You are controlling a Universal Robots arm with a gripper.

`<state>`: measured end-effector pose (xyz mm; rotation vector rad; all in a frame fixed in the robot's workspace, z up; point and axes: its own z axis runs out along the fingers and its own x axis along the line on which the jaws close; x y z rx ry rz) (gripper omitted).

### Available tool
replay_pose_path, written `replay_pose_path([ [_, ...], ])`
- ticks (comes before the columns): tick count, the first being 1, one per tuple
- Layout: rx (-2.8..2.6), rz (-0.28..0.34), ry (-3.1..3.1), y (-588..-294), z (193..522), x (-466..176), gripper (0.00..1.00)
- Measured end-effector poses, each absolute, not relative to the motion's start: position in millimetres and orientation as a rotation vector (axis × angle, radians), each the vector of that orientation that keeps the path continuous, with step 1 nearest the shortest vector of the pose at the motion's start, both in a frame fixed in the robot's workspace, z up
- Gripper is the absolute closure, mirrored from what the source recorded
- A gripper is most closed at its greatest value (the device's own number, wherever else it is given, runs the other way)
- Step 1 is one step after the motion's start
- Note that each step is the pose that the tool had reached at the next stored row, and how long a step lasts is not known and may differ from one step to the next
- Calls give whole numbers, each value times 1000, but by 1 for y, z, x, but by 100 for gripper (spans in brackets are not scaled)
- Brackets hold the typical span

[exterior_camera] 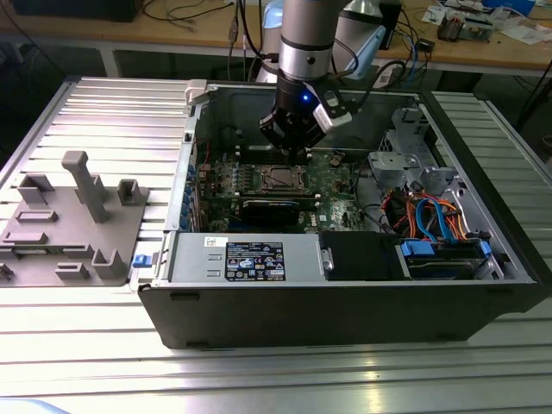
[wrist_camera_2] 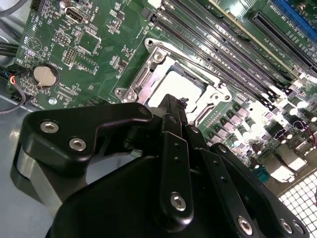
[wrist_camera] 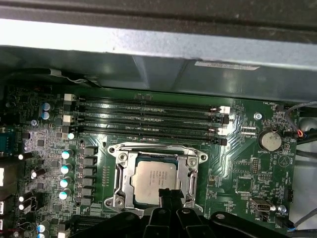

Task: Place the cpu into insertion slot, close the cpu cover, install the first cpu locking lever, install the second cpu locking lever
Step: 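Install the first cpu locking lever, then install the second cpu locking lever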

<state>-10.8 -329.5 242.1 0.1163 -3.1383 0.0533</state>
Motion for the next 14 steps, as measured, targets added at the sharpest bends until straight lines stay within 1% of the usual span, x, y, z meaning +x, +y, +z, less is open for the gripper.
replay_pose_path([
  [14,117,50,-3138,-332,242,-11,89],
])
